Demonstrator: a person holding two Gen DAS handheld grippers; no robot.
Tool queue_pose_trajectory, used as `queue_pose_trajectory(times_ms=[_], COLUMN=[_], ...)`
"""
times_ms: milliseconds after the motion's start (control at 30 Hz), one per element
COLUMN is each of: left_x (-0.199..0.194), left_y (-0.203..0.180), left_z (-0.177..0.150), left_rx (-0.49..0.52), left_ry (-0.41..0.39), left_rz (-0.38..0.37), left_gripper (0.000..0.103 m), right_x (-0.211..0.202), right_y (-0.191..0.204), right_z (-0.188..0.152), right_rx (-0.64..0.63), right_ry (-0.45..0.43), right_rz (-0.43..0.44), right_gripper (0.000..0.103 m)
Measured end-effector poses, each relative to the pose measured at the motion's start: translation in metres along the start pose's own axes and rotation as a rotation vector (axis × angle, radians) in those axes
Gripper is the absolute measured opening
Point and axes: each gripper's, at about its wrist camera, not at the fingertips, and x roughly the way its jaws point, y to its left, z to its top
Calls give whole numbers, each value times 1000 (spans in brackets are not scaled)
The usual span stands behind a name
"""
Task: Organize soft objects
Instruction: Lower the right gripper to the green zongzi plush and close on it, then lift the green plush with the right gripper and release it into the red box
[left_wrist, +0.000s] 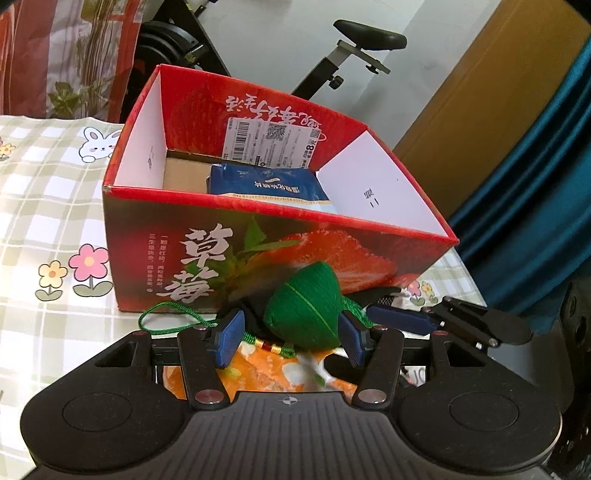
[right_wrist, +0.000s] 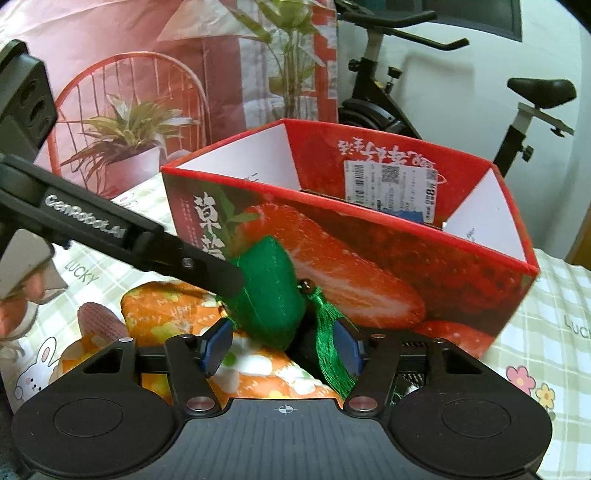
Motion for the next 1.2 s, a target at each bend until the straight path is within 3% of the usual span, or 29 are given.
queue_pose_trajectory(times_ms=[100, 200, 233, 333, 733, 1200], left_x=[7, 14, 16, 16, -30, -98], left_y=[5, 9, 8, 2, -20, -51], left_z=[3, 5, 5, 5, 9, 30], left_rx=[-36, -67, -68, -37, 29, 73], left_ry=[1, 12, 12, 7, -95, -271], left_rz=[-14, -51, -65, -52, -54, -54], left_gripper=[56, 44, 44, 41, 40, 40], right_x=[7, 17, 21, 24, -15, -69], right_y=[2, 1, 0, 0, 7, 29], right_z=[4, 6, 6, 7, 26, 77], right_rx=[-25, -25, -17, -11, -15, -97], right_ry=[7, 27, 36, 41, -59, -197], right_rz=[14, 24, 32, 28, 39, 26], right_gripper=[54, 46, 41, 39, 38, 38])
